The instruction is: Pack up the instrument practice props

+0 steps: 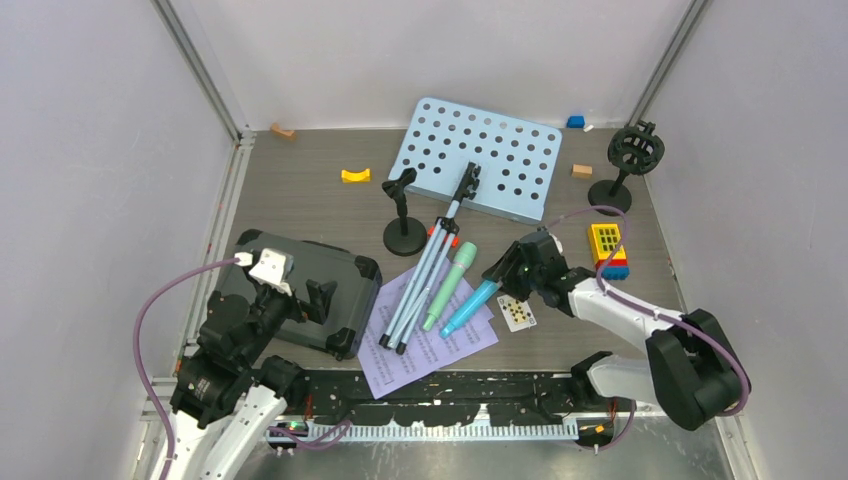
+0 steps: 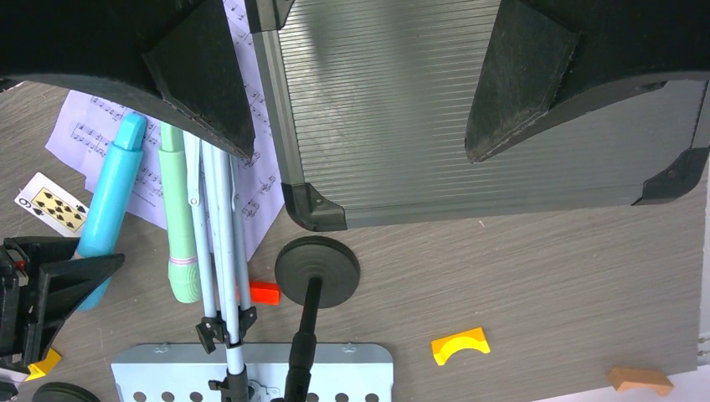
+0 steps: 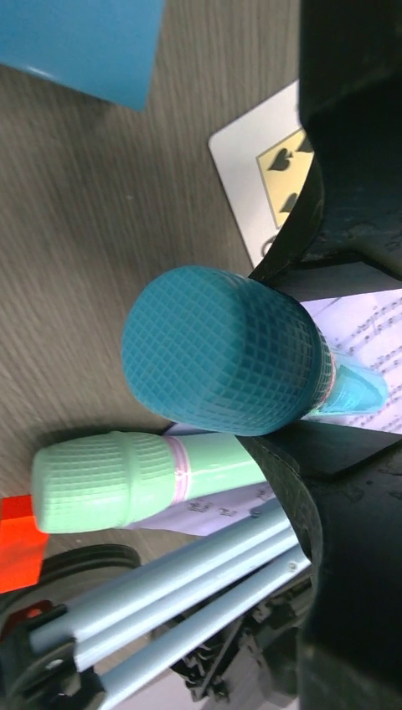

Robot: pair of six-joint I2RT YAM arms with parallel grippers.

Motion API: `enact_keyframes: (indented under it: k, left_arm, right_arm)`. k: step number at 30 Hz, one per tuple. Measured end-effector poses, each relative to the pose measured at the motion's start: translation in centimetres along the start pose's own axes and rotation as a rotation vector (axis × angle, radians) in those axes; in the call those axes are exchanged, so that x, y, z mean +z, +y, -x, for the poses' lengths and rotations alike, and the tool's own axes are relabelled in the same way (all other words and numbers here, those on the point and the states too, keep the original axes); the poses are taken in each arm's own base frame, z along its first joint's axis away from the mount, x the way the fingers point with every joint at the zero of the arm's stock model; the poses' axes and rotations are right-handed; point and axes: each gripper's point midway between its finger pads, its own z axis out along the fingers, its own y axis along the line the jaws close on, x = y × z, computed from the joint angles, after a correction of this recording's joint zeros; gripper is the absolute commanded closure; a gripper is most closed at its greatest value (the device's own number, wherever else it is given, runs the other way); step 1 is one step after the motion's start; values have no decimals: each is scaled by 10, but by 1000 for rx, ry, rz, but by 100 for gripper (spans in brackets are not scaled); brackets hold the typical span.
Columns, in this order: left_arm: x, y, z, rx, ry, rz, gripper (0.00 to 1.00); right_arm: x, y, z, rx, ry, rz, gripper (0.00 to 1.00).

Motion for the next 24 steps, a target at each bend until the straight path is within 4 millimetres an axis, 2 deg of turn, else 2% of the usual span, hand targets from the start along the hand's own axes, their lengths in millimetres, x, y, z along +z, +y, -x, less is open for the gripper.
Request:
enact_keyframes:
  k: [1,2,4,7,12,14,15,17,19,24]
  left_arm:
    - [0,0,0,0,1,0,0]
    - [0,0,0,0,1,0,0]
    - [0,0,0,0,1,0,0]
    - [0,1,0,0,0,3,0]
    - [1,2,-2,1,3,10,0]
    - [1,2,-2,1,4,11,0]
    - [1,2,-2,1,4,11,0]
    - [1,2,-2,1,5,10,0]
    - [1,2,-3,1,6,9,0]
    - [2,1,-5,2,12,7,0]
  right_arm:
    - [2,-1,3,-2,-12,-9,83]
    - [5,-1,5,-6,-19,-16,71]
    - [9,-2,7,-17,-25,-29,67]
    - [16,-6,9,-32,-32,-58,65]
    - [21,-13,9,-53,-30,-90,48]
    - [22,-11,11,-62,-31,-89,33]
    - [22,-10,11,-65,-32,-88,21]
    - [21,-7,13,-70,-36,-84,12]
    - [19,1,19,-82,-49,-71,10]
    - [7,2,24,-89,-68,-81,7]
